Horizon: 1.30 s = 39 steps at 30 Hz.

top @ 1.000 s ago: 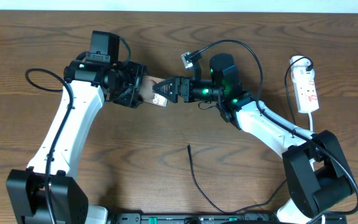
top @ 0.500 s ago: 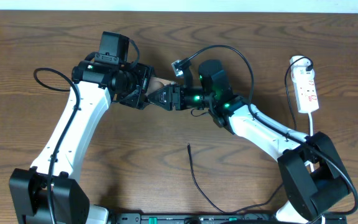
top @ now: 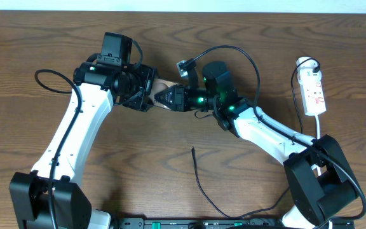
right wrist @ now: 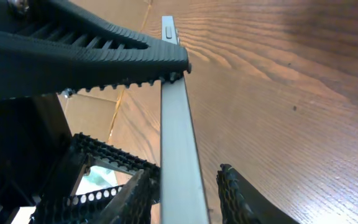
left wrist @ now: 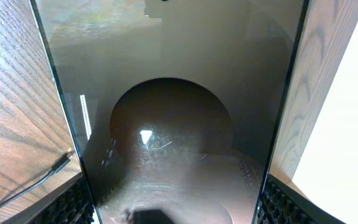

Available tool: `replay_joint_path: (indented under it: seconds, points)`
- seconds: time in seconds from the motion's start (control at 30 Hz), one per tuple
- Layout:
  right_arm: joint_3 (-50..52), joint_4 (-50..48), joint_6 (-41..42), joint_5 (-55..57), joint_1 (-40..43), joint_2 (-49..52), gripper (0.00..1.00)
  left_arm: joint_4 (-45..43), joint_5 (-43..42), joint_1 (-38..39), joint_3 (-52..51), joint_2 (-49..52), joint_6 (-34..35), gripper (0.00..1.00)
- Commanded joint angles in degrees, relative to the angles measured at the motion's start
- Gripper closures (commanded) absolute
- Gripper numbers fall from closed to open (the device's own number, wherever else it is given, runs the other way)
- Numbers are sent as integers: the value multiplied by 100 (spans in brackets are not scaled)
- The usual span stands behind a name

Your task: Plug charger to phone and switch on socket

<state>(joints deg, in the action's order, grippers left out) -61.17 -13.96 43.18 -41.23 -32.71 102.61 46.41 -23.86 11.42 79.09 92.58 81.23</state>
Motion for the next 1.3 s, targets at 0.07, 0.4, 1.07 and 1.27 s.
replay_joint_path:
  seconds: [0.07, 0.4, 1.07, 1.27]
  points:
    - [-63, -7, 116, 85, -31, 48, 70, -42, -92, 17, 96, -122, 76, 93]
    - [-63, -61, 608, 55, -31, 48, 73, -39, -92, 20, 96, -122, 72, 93]
    - [-63, -63, 610, -157, -42, 48, 95, -39, -92, 20, 96, -122, 72, 93]
    - [-63, -63, 610, -160, -39, 48, 99, -37, -92, 20, 96, -122, 70, 92]
